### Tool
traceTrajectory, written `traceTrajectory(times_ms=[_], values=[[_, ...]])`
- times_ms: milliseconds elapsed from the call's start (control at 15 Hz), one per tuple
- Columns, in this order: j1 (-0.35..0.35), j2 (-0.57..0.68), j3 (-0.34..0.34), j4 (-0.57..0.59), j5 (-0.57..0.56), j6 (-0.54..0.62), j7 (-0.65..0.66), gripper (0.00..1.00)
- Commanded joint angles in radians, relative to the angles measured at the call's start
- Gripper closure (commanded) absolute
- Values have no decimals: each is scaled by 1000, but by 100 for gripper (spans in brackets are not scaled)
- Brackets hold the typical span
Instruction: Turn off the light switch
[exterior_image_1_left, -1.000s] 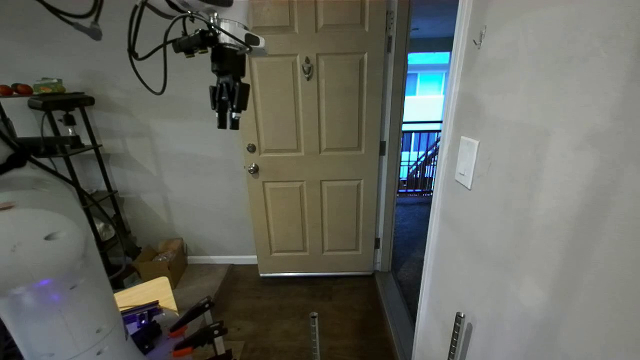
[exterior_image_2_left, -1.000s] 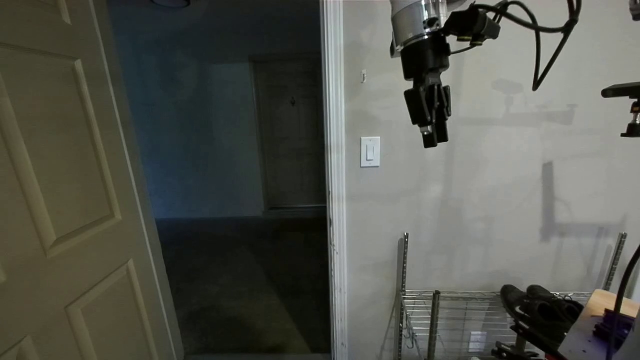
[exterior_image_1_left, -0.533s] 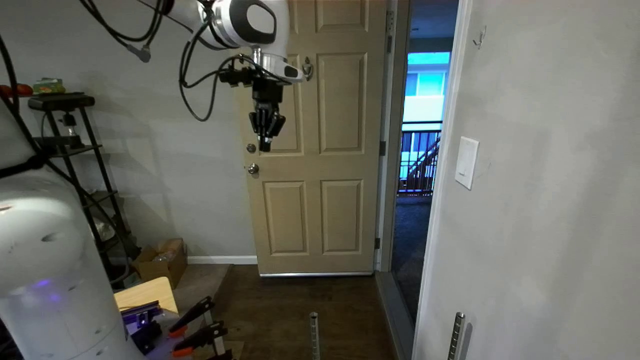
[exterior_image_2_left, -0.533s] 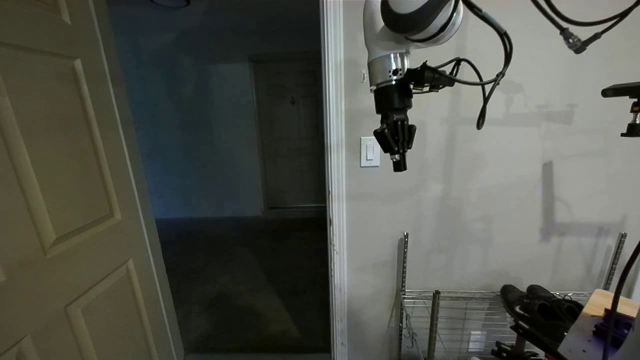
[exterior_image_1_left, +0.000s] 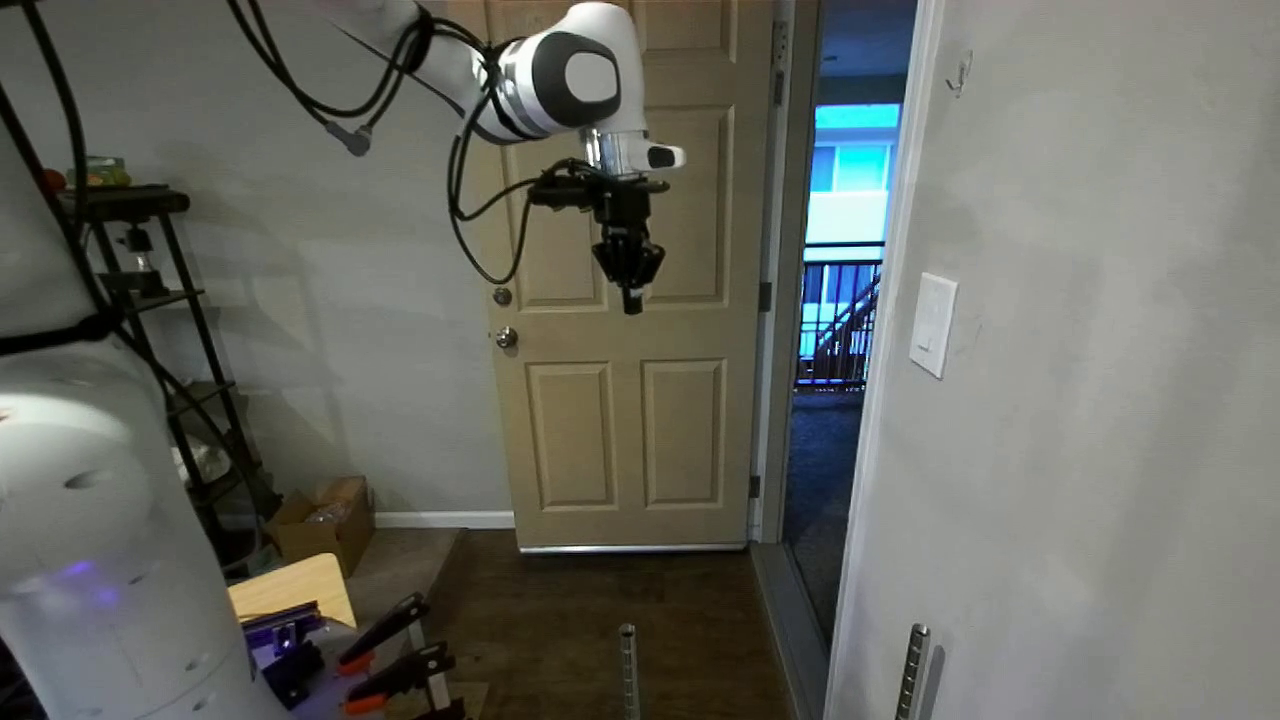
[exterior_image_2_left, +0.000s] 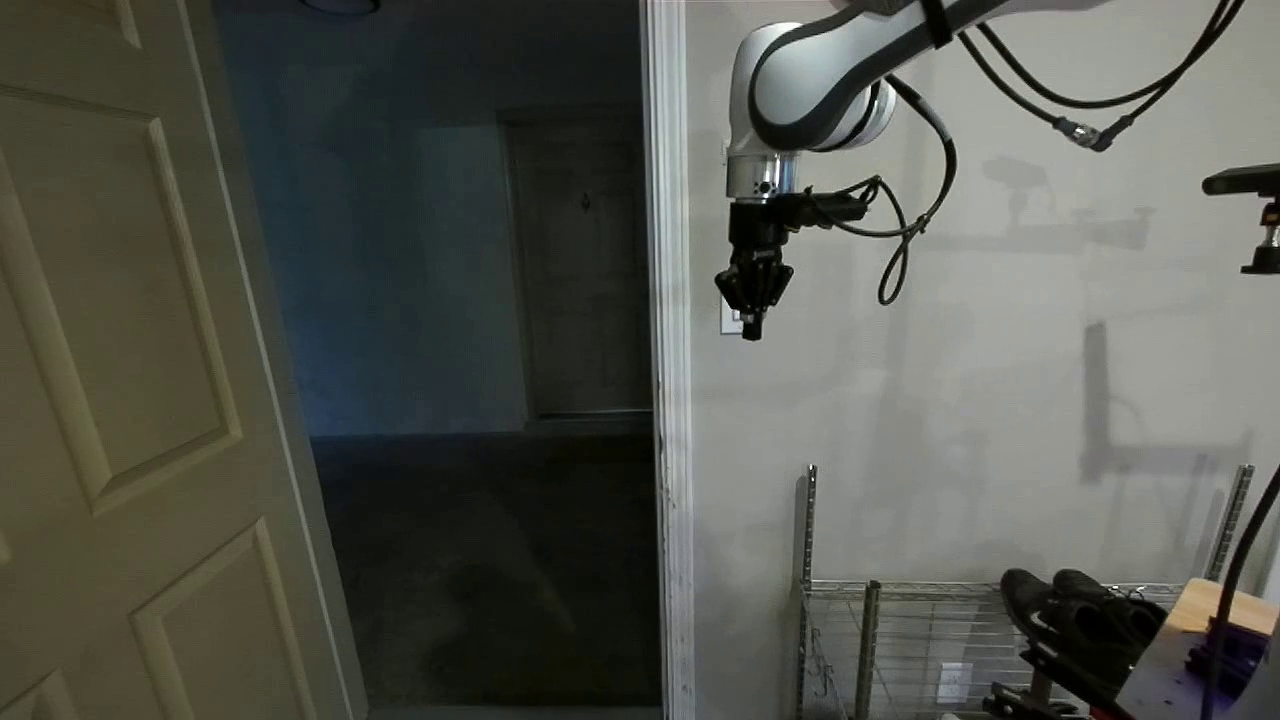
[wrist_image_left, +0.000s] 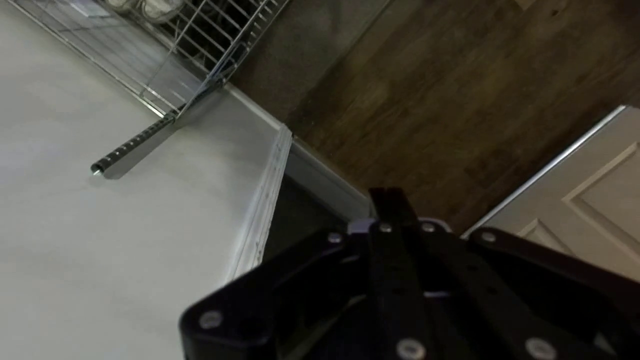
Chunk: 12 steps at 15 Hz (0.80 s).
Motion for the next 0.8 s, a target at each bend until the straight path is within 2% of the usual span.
traceTrajectory(times_ms=[0, 267, 733], values=[[-32, 78, -23, 63, -105, 104, 35, 96], [-62, 166, -77, 145, -184, 193, 96, 96], [-66, 261, -147, 280, -210, 215, 179, 97]])
